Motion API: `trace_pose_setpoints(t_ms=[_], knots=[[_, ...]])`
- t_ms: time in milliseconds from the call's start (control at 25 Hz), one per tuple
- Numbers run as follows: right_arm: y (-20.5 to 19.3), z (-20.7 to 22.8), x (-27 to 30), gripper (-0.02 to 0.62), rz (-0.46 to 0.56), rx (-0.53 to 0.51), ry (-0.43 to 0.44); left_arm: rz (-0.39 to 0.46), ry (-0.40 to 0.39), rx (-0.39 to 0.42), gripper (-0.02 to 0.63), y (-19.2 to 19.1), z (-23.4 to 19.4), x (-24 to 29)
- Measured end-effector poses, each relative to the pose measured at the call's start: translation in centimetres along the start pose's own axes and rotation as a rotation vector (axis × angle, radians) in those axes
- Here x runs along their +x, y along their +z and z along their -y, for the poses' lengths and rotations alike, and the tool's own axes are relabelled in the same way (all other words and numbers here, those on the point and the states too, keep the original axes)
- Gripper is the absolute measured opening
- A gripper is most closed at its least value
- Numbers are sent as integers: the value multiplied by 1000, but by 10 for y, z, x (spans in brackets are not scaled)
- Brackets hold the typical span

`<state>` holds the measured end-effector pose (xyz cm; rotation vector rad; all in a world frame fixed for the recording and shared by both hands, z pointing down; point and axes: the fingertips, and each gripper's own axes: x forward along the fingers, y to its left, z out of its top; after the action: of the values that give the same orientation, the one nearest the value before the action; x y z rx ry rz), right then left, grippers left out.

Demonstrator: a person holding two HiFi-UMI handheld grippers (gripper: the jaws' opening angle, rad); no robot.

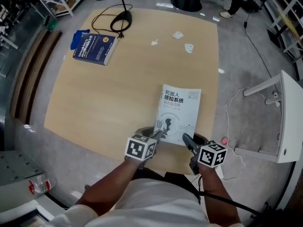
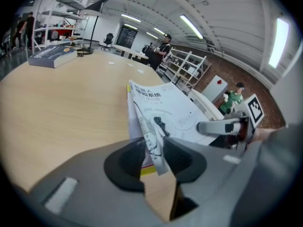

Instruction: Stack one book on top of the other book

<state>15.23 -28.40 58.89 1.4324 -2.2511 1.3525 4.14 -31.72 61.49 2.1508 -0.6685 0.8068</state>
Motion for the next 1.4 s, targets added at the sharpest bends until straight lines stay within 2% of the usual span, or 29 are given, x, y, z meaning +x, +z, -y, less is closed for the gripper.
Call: trace_pose_setpoints(t_ms=[120, 240, 600, 720, 800, 920, 1000, 1120, 1200, 1280, 1400], knots=[[-8, 6, 4, 103, -18, 14, -24, -44, 14, 23, 133, -11, -8, 8], [-9, 11, 5, 104, -17, 36, -45, -46, 3, 50, 142, -12, -12, 11], [-18, 22, 7, 128, -48, 30, -112, -69, -27, 46, 146, -12, -13, 13], [-15, 34, -3, 178, -70, -69, -216, -101, -13, 58, 153, -13, -16, 8], [-12, 36, -13, 181, -89, -151, -250, -120, -17, 92, 184, -15, -15, 2], [-22, 26, -19, 250, -188, -263, -217, -167, -78, 156, 241, -26, -4, -8], [-34, 21, -18, 312, -285, -359, -201, -228, -102, 242, 279, -39, 4, -11], [-52, 17, -11, 356, -412, -488, -200, -326, -71, 392, 293, -59, 2, -8], [-61, 18, -7, 368, -479, -551, -212, -374, -40, 461, 293, -68, -1, -3], [-65, 22, -1, 368, -523, -580, -227, -399, -19, 494, 293, -73, -4, 5], [-66, 28, 6, 368, -551, -585, -237, -407, -5, 498, 276, -74, -4, 16]])
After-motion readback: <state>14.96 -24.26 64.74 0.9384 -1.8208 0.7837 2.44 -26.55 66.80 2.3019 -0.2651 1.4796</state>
